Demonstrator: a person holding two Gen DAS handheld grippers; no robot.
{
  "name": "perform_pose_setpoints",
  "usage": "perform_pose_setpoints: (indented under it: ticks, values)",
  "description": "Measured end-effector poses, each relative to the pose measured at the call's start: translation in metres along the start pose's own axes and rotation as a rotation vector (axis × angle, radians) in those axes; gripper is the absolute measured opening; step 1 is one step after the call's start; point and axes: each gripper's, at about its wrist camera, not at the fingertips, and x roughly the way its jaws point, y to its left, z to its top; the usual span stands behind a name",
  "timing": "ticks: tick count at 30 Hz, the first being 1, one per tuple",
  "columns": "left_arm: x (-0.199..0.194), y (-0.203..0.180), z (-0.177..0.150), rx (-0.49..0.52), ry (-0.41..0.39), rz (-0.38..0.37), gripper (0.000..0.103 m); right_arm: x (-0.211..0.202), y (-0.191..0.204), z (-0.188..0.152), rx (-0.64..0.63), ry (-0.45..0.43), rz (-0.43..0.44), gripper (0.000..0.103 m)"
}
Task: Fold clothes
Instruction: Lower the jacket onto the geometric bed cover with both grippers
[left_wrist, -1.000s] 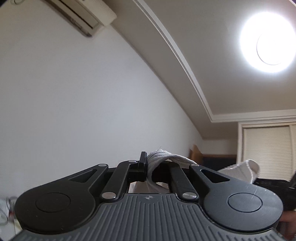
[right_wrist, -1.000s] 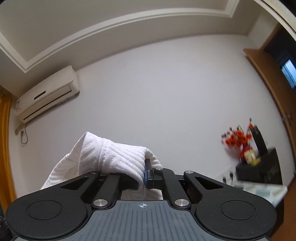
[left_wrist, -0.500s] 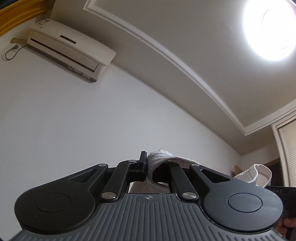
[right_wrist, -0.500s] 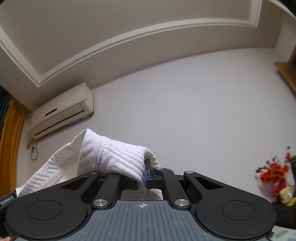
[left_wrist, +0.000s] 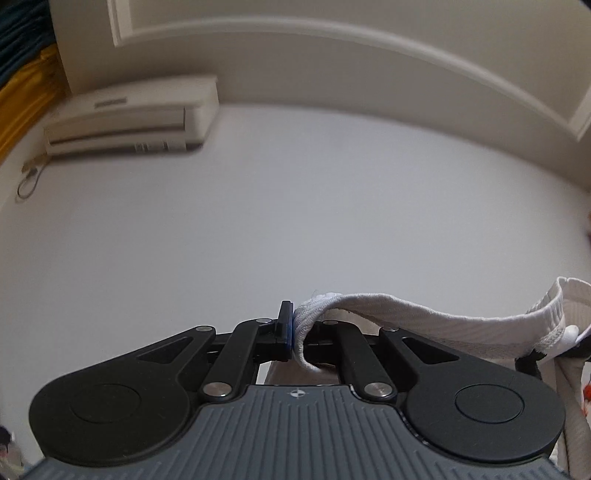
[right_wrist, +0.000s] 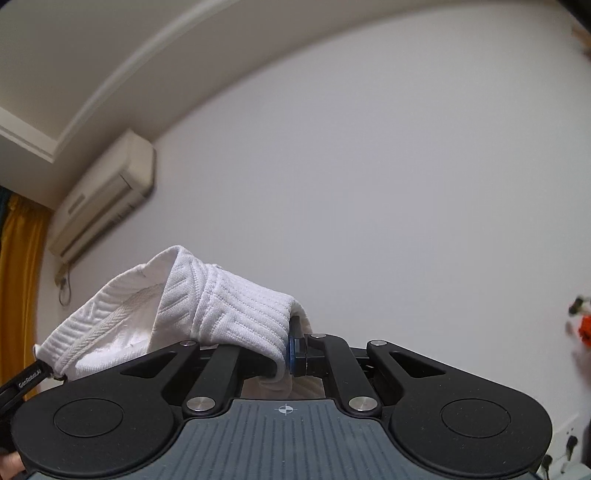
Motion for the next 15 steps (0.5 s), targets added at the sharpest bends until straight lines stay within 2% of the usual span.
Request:
perform_pose_setpoints:
  ticks: [4, 7, 10, 11, 13, 15]
  values:
    - [0.025, -0.035, -0.087, 0.051, 0.231, -0.004, 0.006, 0.024, -0.076, -0.053, 0.002, 0.15, -0.075, 0.006]
    - [0.009, -0.073, -0.173, 0.164, 0.443, -0.07, 0.006, 0.017, -0.126, -0.115, -0.018, 0.29, -0.205, 0.006]
    - [-0.007, -0.101, -0.254, 0.157, 0.69, -0.196, 0.006, 0.004, -0.181, -0.182, 0.043, 0.477, -0.377, 0.006]
    - [-0.012, -0.11, -0.278, 0.147, 0.742, -0.239, 0.006, 0.0, -0.199, -0.203, 0.077, 0.534, -0.429, 0.006]
    - [-0.017, -0.129, -0.319, 0.135, 0.838, -0.331, 0.006, -0.009, -0.229, -0.238, 0.083, 0.591, -0.503, 0.006]
    - [-0.02, -0.155, -0.357, 0.13, 0.962, -0.391, 0.006, -0.01, -0.258, -0.262, 0.049, 0.641, -0.563, 0.006]
